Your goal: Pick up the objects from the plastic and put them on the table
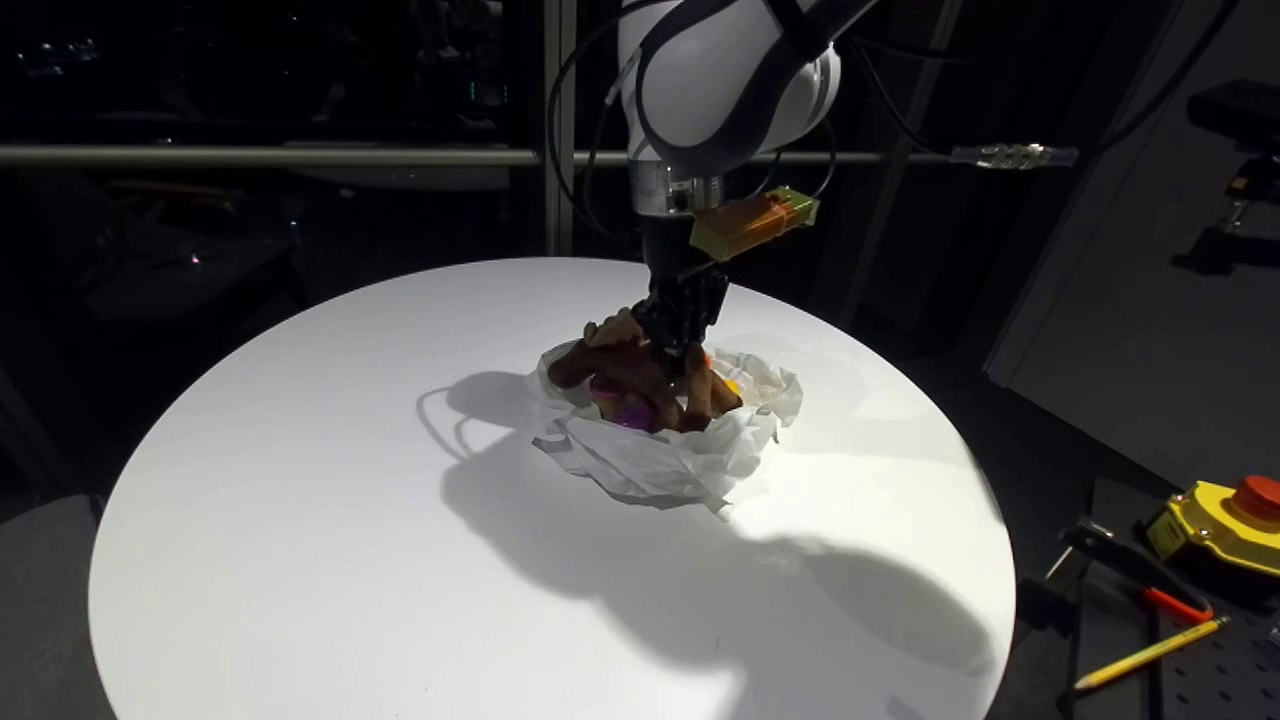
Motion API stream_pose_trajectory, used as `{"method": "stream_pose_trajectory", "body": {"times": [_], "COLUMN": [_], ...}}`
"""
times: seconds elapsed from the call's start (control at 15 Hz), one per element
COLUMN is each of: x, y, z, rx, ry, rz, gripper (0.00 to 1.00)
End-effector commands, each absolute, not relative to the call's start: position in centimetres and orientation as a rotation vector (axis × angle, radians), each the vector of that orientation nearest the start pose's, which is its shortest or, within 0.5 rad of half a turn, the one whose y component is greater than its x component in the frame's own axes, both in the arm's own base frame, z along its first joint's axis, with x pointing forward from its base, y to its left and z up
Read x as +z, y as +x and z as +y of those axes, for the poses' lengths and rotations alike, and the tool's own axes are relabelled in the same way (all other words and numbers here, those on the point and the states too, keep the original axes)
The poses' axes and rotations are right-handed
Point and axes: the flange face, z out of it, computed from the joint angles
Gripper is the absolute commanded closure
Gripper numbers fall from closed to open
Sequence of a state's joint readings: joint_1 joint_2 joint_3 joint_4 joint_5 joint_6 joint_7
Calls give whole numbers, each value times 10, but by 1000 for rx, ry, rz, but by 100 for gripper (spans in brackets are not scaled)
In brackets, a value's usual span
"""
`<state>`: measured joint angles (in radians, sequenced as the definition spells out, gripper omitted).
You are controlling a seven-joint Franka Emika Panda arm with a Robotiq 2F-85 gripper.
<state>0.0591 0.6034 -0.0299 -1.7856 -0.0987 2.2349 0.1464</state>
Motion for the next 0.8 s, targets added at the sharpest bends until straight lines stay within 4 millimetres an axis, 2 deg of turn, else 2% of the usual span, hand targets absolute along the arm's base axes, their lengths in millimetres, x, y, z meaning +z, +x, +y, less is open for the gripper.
{"method": "stream_pose_trajectory", "body": {"times": [0.0,0.2,0.33,0.47,0.73], "x": [264,302,318,322,304], "y": [607,581,560,540,519], "z": [-7,-41,-70,-98,-149], "rx": [135,13,-56,-80,-34], "ry": [-3130,-3060,-3023,-2990,-2917], "rz": [244,440,574,698,927], "gripper": [99,96,96,96,96]}}
